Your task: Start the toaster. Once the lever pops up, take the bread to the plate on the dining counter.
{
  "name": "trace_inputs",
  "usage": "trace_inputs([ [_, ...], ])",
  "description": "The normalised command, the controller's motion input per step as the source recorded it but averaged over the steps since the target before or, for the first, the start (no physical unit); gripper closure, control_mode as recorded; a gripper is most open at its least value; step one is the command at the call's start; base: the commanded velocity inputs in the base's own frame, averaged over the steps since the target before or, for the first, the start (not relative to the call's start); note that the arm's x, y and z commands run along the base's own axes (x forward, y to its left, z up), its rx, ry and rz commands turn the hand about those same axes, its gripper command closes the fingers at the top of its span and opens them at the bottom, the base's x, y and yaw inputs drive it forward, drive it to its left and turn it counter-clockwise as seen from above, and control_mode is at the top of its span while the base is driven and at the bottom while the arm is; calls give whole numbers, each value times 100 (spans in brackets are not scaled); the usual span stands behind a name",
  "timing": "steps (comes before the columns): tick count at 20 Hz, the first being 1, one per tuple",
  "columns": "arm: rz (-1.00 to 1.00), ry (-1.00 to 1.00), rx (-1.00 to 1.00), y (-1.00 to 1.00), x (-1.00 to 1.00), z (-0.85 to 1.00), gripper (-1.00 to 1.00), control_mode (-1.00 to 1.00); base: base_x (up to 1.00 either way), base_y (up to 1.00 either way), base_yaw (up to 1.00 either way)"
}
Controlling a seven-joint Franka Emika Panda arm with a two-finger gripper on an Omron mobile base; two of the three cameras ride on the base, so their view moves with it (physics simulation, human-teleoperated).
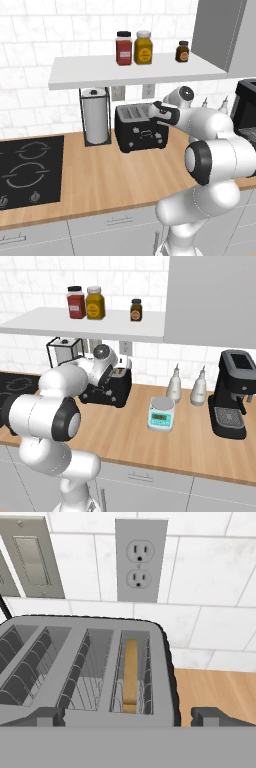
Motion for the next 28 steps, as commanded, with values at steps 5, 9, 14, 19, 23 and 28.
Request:
trace_inputs([
  [5, 0, 0, 0, 0, 0, 0, -100, -100, 0, 0, 0],
  [9, 0, 0, 0, 0, 0, 0, -100, -100, 0, 0, 0],
  [14, 0, 0, 0, 0, 0, 0, -100, -100, 0, 0, 0],
  [19, 0, 0, 0, 0, 0, 0, -100, -100, 0, 0, 0],
  [23, 0, 0, 0, 0, 0, 0, -100, -100, 0, 0, 0],
  [28, 0, 0, 0, 0, 0, 0, -100, -100, 0, 0, 0],
])
